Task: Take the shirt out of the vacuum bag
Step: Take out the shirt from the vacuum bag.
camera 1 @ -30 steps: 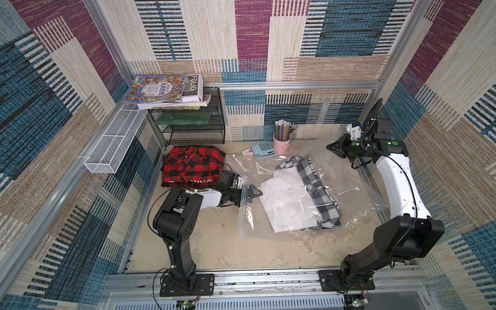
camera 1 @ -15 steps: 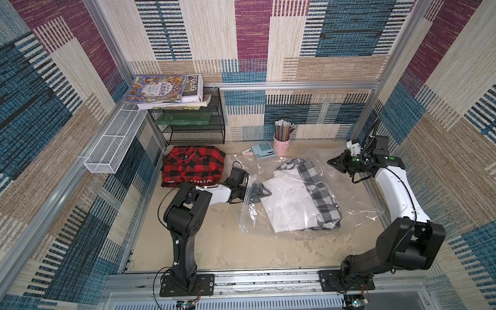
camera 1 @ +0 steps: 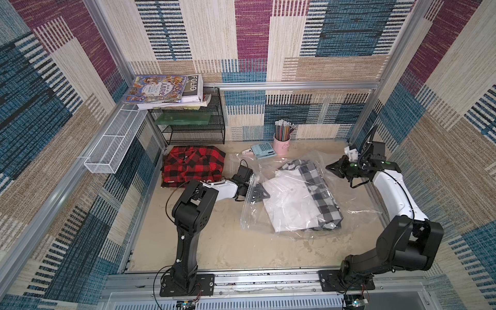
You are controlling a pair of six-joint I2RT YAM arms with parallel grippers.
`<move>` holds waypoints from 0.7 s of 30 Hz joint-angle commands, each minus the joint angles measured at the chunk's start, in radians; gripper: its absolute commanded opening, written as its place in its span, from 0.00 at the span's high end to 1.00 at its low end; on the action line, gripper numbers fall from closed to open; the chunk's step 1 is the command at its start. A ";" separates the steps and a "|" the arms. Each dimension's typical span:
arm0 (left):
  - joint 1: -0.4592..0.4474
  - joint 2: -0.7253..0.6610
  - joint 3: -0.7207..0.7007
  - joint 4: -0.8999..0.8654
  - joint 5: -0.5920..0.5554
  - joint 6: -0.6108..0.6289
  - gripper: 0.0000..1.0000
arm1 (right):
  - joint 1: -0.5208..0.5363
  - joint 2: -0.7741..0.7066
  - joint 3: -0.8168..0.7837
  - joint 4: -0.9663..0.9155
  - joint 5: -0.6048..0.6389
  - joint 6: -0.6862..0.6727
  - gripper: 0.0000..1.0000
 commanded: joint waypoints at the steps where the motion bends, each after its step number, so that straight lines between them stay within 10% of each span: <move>1: 0.001 0.029 0.031 -0.255 -0.152 0.080 0.80 | -0.002 -0.004 -0.027 0.015 -0.007 -0.024 1.00; 6: 0.007 0.046 0.054 -0.291 -0.174 0.109 1.00 | -0.011 -0.007 -0.086 0.041 -0.008 -0.039 0.98; 14: 0.020 0.012 0.037 -0.299 -0.182 0.145 1.00 | -0.088 0.037 -0.037 -0.026 0.154 -0.108 0.06; 21: 0.045 -0.097 0.002 -0.302 -0.147 0.181 1.00 | 0.007 0.017 0.114 -0.074 0.310 -0.166 0.04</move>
